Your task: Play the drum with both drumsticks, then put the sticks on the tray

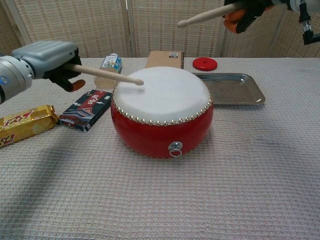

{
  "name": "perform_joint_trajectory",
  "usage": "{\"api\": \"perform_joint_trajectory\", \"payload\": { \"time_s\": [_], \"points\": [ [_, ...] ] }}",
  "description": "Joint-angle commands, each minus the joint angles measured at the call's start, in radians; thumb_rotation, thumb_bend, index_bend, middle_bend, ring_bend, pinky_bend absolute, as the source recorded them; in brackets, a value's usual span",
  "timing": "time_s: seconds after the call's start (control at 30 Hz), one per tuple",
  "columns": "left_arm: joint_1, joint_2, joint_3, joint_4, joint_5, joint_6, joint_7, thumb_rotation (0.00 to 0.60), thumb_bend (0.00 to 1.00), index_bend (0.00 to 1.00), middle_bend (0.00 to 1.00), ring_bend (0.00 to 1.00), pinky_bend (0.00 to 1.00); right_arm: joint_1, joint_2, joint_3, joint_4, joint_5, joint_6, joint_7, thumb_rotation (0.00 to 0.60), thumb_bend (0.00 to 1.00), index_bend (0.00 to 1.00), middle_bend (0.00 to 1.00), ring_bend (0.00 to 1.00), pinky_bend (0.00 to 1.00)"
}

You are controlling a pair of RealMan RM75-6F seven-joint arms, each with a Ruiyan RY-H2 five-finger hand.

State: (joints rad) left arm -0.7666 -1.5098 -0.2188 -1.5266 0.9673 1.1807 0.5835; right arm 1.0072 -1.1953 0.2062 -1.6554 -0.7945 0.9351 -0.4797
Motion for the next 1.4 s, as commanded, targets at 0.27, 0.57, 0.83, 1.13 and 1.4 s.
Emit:
{"api": "perform_joint_trajectory", "payload": {
  "time_s": [0.27, 0.57, 0.83, 1.13, 1.4],
  "points": [
    [0.099, 0.135, -0.028, -0.083, 0.067, 0.086, -0.140, 0.600, 0.47, 1.00, 1.00, 1.00, 1.00, 0.001, -0.168, -0.030, 0.370, 0.015, -0.225, 0.149, 0.600, 0.69, 1.00, 1.00, 0.95, 1.00],
    [0.136, 0.177, -0.020, -0.102, 0.069, 0.082, -0.169, 0.600, 0.47, 1.00, 1.00, 1.00, 1.00, 0.042, -0.346, -0.019, 0.698, 0.010, -0.397, 0.247, 0.600, 0.57, 1.00, 1.00, 0.83, 0.95],
    [0.152, 0.192, -0.022, -0.111, 0.066, 0.078, -0.182, 0.600, 0.47, 1.00, 1.00, 1.00, 1.00, 0.097, -0.486, -0.011, 0.958, -0.004, -0.531, 0.280, 0.600, 0.37, 0.74, 0.82, 0.53, 0.76],
    [0.163, 0.198, -0.026, -0.115, 0.070, 0.080, -0.188, 0.600, 0.47, 1.00, 1.00, 1.00, 1.00, 0.141, -0.600, -0.006, 1.186, -0.002, -0.667, 0.302, 0.600, 0.33, 0.29, 0.43, 0.25, 0.48],
    [0.161, 0.192, -0.029, -0.115, 0.076, 0.077, -0.182, 0.600, 0.47, 1.00, 1.00, 1.00, 1.00, 0.147, -0.648, 0.011, 1.280, -0.054, -0.695, 0.345, 0.600, 0.29, 0.09, 0.32, 0.13, 0.41]
  ]
}}
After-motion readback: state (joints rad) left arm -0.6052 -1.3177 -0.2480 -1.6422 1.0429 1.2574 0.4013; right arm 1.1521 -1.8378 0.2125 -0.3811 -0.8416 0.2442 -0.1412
